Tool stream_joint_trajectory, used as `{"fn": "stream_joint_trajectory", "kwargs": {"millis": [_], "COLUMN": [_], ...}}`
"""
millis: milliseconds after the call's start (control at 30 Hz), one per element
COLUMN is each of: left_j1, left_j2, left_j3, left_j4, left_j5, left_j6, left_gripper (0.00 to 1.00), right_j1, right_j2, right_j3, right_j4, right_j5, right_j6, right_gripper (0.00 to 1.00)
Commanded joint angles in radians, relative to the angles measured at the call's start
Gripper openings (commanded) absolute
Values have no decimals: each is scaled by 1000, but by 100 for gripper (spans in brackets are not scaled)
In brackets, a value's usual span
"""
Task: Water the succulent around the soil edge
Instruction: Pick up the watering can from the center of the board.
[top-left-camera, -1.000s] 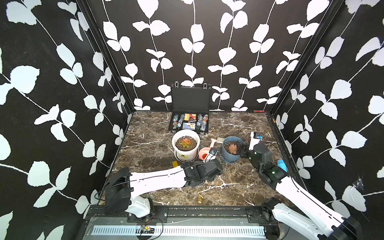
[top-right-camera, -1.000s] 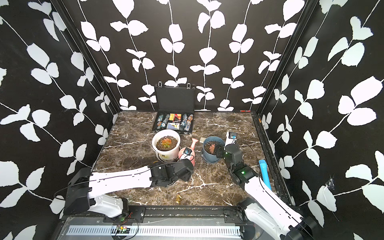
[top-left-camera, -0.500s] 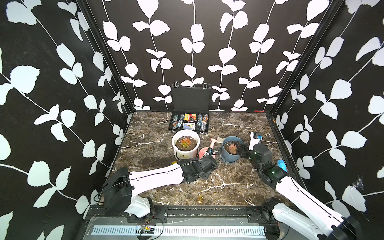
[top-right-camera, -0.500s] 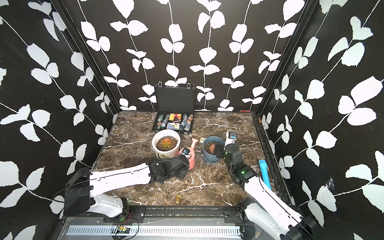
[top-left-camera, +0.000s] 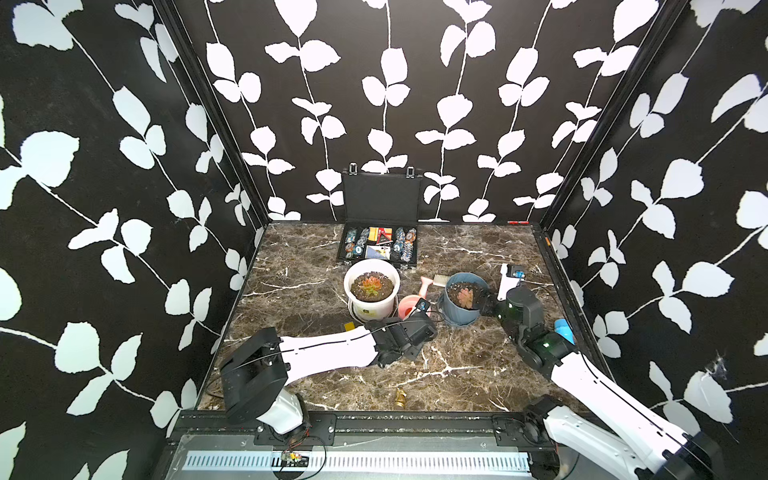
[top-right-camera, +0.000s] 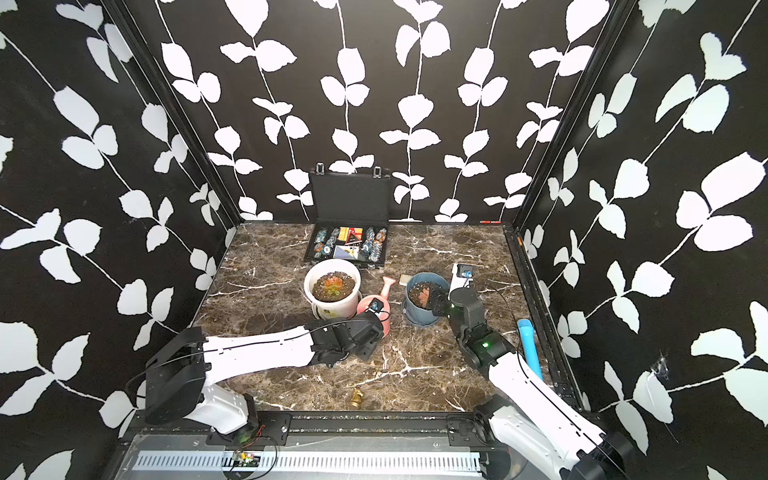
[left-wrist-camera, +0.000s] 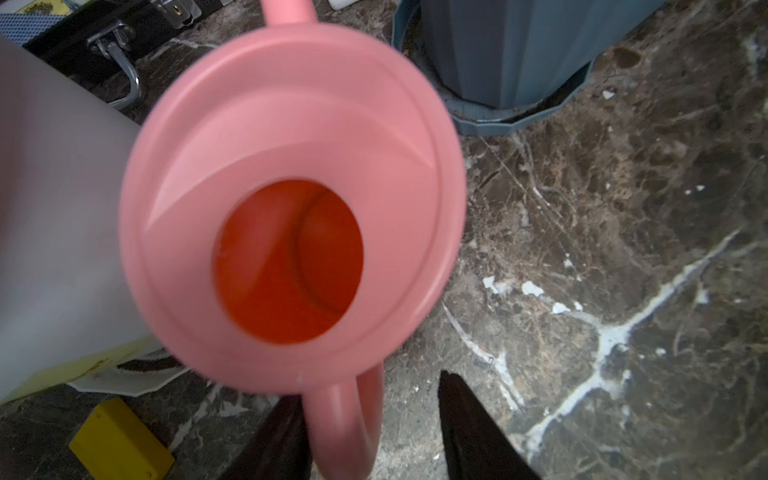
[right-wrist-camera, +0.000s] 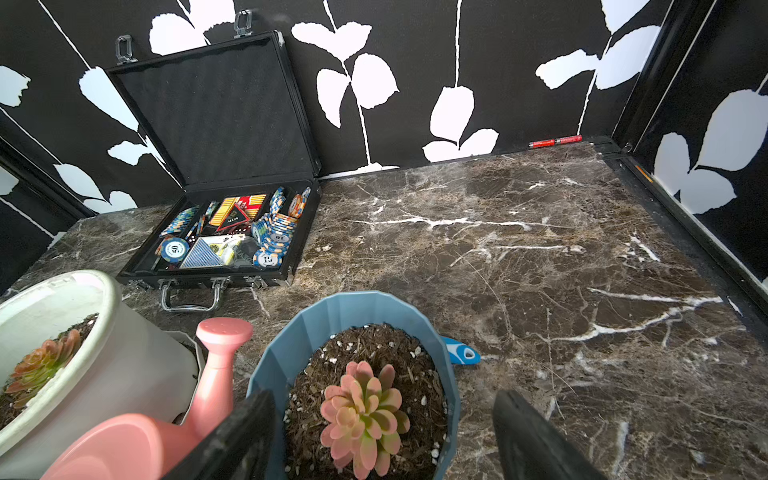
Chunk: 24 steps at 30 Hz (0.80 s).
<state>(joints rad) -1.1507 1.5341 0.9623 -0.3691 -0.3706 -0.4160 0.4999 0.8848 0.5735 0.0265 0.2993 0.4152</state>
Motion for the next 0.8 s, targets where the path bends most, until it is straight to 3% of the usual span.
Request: {"fn": "stream_joint_trajectory", "kwargs": {"millis": [0,567,767], "left_j1": [2,3,2], "left_j2": [11,0,-46], "left_j3": [5,17,55], "left_j4": [28,6,-69], "left_j5": [-37,-50,-67], "left_j6": [17,-10,-23], "left_gripper": [48,18,14], "right_j1": [5,5,6], "right_j2": [-14,-21,-24], "right_j3": [-10,-15,-17], "right_j4": [35,35,35], "right_j5": [11,23,30], "right_j6": [-1,1,2], "right_gripper": [84,84,84]}}
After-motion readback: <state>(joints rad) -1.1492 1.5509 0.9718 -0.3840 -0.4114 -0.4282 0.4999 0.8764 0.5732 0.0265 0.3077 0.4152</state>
